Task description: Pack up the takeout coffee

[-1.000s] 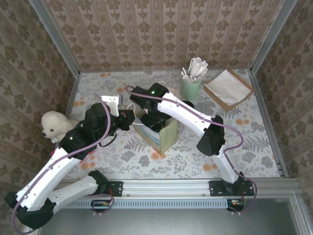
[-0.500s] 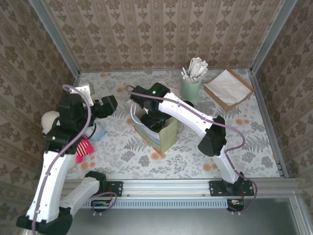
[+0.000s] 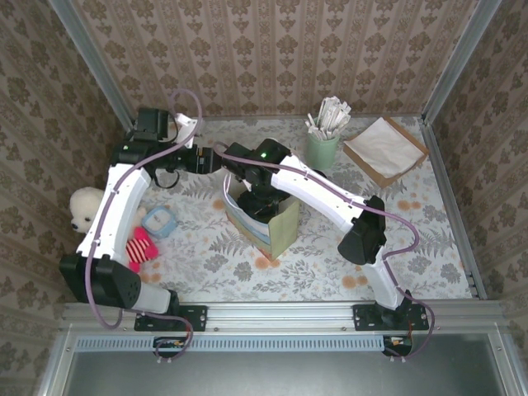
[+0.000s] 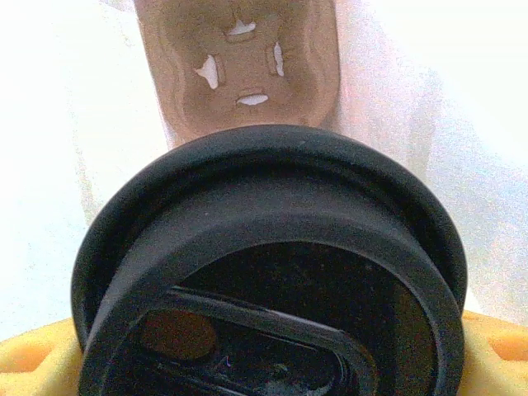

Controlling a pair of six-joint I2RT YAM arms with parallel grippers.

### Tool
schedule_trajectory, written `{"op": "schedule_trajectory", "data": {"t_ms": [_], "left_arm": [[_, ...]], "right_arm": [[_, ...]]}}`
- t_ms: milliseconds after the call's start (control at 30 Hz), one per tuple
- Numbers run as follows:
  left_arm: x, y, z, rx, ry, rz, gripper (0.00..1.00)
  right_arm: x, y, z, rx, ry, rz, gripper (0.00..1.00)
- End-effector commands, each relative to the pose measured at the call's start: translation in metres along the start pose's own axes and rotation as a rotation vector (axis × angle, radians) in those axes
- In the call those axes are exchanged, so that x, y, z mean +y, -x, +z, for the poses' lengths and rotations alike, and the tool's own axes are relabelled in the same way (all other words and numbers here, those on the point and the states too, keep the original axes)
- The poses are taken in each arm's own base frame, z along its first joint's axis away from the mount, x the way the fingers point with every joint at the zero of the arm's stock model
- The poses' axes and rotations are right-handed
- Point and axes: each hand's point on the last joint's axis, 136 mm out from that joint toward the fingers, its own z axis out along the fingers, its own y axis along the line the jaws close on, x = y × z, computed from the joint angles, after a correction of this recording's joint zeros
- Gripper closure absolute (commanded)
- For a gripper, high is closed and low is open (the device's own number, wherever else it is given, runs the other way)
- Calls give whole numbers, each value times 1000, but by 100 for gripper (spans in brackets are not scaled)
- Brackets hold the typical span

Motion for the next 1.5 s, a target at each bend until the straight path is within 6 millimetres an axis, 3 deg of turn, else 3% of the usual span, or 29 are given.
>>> {"op": "schedule_trajectory", "data": {"t_ms": [0,133,333,667,800,1033,1467], "left_arm": [[-19,1,2,25,-65,137,37],[-15,0,16,76,-41,189,37],[-9,2,26,121,-24,200,47],[-1,-2,30,137,0,212,82],[-12,-1,31,127,-55,220,90],[-28,-4,36,138,-101,274,99],[-19,-4,37,140,-61,269,100]], "right_arm": [[-1,-4,-17,-23,23,-6,40],[-1,-7,-18,-16,29,-20,41],[-3,-9,-23,-20,24,-27,41],[-8,-34,-16,94,11,-57,40],[-7,-23,-10,84,35,-43,40],[2,-8,5,100,84,-27,40],[-7,-7,33,93,41,-48,42]]}}
